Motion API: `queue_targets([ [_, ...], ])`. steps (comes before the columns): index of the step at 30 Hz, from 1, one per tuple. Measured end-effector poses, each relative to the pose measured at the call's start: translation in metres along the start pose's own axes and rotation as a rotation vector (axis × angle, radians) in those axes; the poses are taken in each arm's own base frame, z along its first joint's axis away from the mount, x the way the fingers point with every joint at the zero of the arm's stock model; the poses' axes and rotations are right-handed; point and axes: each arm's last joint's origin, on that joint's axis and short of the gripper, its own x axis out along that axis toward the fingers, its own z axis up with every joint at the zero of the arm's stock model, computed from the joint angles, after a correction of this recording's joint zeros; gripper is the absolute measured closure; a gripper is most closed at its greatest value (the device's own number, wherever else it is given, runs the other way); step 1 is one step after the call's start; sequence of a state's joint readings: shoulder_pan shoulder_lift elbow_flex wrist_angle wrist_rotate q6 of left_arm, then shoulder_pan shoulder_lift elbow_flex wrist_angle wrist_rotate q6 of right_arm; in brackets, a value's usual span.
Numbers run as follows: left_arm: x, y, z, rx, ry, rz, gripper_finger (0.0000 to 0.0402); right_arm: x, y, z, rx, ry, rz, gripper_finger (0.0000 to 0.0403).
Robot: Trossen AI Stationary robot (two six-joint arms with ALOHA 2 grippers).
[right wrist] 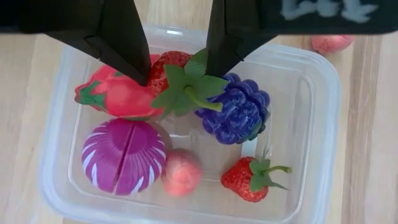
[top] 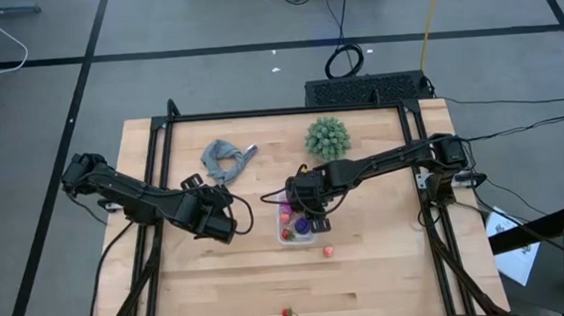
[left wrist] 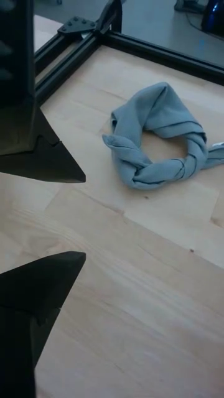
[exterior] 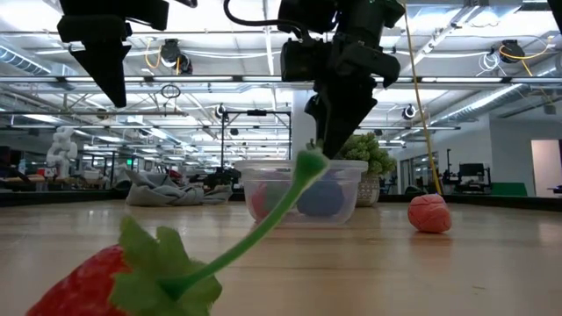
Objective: Pick and placing Produce into tupperware
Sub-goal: Put the top strawberry into the transparent bin, then put the apricot into the transparent bin
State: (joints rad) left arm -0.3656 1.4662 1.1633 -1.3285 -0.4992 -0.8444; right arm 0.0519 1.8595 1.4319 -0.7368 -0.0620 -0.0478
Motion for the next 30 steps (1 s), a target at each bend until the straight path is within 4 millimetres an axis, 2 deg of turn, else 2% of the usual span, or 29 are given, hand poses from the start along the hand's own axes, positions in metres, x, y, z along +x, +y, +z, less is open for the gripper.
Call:
queue_targets([
  [11,0.0000,-0.0001,0.0001,-0.003,-0.001,-0.001,0.0204,0.0003,0.0052,0.0018,-0.035,-0.016,0.004,0.0269],
  [22,-0.0001,0.0000,0.0001,-0.003,-0.001,-0.001,0.0204,0.0003,0.0057,0.0031,-0.042,-0.029,-0.002,0.0191],
  [30,-0.0001,0.0000,0.0001,-0.001,-0.001,0.000,0.0204,-0.0025,0.0076,0.0062,-0.074,-0.053,-0.005,0.0183],
])
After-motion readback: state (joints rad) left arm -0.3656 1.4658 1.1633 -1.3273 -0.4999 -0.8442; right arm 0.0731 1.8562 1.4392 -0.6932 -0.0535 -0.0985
